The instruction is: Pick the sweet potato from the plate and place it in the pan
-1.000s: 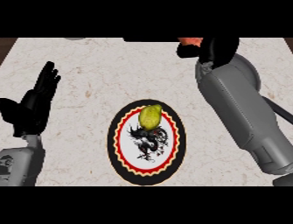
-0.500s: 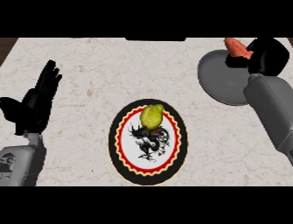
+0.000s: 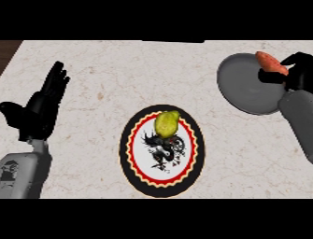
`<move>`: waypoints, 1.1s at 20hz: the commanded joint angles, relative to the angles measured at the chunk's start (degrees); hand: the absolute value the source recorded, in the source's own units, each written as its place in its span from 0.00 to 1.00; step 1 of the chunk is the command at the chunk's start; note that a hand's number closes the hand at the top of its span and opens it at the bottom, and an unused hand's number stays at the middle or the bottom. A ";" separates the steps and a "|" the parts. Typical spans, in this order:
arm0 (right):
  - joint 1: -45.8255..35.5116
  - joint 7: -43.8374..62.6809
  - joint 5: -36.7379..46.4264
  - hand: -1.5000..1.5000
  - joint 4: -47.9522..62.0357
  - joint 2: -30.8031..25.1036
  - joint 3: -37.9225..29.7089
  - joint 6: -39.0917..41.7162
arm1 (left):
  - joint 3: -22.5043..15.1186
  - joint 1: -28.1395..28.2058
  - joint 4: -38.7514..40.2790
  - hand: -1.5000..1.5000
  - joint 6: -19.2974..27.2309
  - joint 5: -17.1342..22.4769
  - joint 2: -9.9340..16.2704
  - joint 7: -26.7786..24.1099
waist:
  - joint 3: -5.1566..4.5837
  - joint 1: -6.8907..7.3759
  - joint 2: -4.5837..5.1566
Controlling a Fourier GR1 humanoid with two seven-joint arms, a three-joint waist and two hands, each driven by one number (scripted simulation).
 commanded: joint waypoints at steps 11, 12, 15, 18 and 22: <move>3.88 -27.11 -17.68 0.00 2.47 1.08 -15.40 8.96 | 0.29 -0.29 0.51 0.50 -0.03 0.05 -0.19 -0.44 | 0.04 0.04 0.05; 4.40 -29.47 -19.10 0.00 1.34 2.99 -16.73 6.69 | -0.05 -1.17 0.38 0.50 0.42 -0.58 -0.07 0.67 | 0.08 -0.04 0.04; 4.81 -34.65 -22.71 0.00 -1.65 3.86 -20.08 4.58 | 1.00 -0.54 -0.93 0.50 0.02 0.28 1.04 2.99 | -0.02 -1.02 -0.70; 9.81 -43.03 -29.34 0.00 -7.37 6.21 -24.65 7.66 | 1.56 2.43 -2.44 0.50 0.63 0.30 0.76 1.36 | -0.10 -2.55 -1.44; 13.36 -43.38 -32.84 0.00 -13.68 9.52 -23.77 14.88 | 3.05 2.56 -0.23 0.50 0.17 0.93 1.33 0.42 | -0.28 -3.80 -1.83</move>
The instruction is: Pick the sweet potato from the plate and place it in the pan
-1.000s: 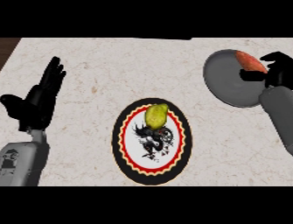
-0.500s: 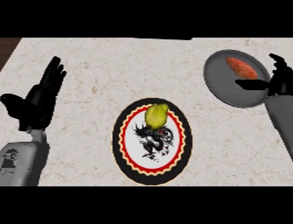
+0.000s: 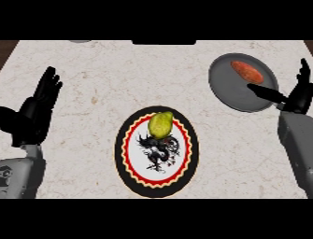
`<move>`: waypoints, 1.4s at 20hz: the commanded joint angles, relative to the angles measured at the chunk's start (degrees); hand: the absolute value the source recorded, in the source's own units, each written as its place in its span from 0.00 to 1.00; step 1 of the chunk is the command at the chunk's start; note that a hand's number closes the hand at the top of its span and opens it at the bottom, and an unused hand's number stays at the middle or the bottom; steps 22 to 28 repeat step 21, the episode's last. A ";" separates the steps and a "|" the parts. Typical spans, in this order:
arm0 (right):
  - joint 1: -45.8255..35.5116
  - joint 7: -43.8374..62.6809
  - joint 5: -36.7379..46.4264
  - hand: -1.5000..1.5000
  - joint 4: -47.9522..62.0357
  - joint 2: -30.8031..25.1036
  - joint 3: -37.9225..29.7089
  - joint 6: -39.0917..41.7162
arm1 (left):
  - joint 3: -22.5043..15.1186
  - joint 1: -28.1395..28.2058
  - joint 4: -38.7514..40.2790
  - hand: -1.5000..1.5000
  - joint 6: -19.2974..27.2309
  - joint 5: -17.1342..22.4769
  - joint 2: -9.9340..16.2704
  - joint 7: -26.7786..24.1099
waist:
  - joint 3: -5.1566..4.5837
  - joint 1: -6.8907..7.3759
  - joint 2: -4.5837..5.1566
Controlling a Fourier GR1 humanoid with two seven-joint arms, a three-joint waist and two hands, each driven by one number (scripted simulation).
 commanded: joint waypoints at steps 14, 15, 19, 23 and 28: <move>39.35 10.09 -1.40 0.00 -59.48 15.59 15.09 9.75 | 1.65 4.15 -1.78 0.50 0.46 -0.19 0.67 -1.57 | -0.33 -3.26 -1.15; 43.02 11.35 -0.46 0.00 -63.46 16.15 17.22 10.46 | 2.15 1.77 -2.47 0.50 0.23 0.61 1.58 2.13 | -0.29 -3.08 -1.05; 50.84 23.41 6.58 0.00 -78.17 16.24 23.63 9.20 | 1.25 1.34 -1.60 0.50 -0.23 0.44 0.71 1.02 | -0.23 -1.72 -0.55; 54.37 24.83 9.30 0.00 -80.76 16.09 24.31 8.69 | 0.00 3.10 -3.25 0.50 0.35 -0.61 -0.26 1.24 | -0.17 -1.12 -0.39; 54.37 24.83 9.30 0.00 -80.76 16.09 24.31 8.69 | 0.00 3.10 -3.25 0.50 0.35 -0.61 -0.26 1.24 | -0.17 -1.12 -0.39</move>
